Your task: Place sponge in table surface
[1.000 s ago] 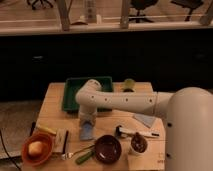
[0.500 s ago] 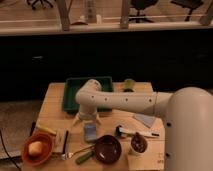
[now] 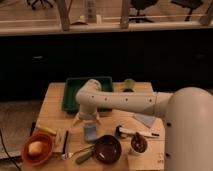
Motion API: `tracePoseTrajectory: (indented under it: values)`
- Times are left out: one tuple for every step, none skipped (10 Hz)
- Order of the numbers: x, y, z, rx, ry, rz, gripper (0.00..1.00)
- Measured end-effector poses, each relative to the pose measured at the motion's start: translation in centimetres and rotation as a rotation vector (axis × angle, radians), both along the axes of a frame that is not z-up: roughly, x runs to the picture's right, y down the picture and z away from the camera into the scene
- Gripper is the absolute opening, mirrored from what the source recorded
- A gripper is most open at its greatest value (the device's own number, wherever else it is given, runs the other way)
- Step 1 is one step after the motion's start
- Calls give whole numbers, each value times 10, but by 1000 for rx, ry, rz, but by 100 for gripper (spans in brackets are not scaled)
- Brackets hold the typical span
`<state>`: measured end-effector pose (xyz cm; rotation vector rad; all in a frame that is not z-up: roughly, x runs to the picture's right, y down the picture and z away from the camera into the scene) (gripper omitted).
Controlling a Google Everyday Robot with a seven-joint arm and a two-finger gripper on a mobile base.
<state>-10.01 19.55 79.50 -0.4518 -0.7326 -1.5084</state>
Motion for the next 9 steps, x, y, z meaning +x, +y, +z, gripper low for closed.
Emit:
tracePoseTrajectory:
  values:
    - [0,-1,0,2,-2,-2,80]
    - [0,-2,0,2,-5,-4,80]
    - [0,-3,0,2,-7,-3,80]
    - [0,-3,0,1,-9,-2,80]
    - [1,-5,1,1,-11,-1,80]
    - [1,-5,1,0,-12,0,80]
    - [1,-5,1,0,-13,-1,80]
    - [1,-5,1,-1,-13,-1,80]
    - [1,-5,1,0,-13,-1,80]
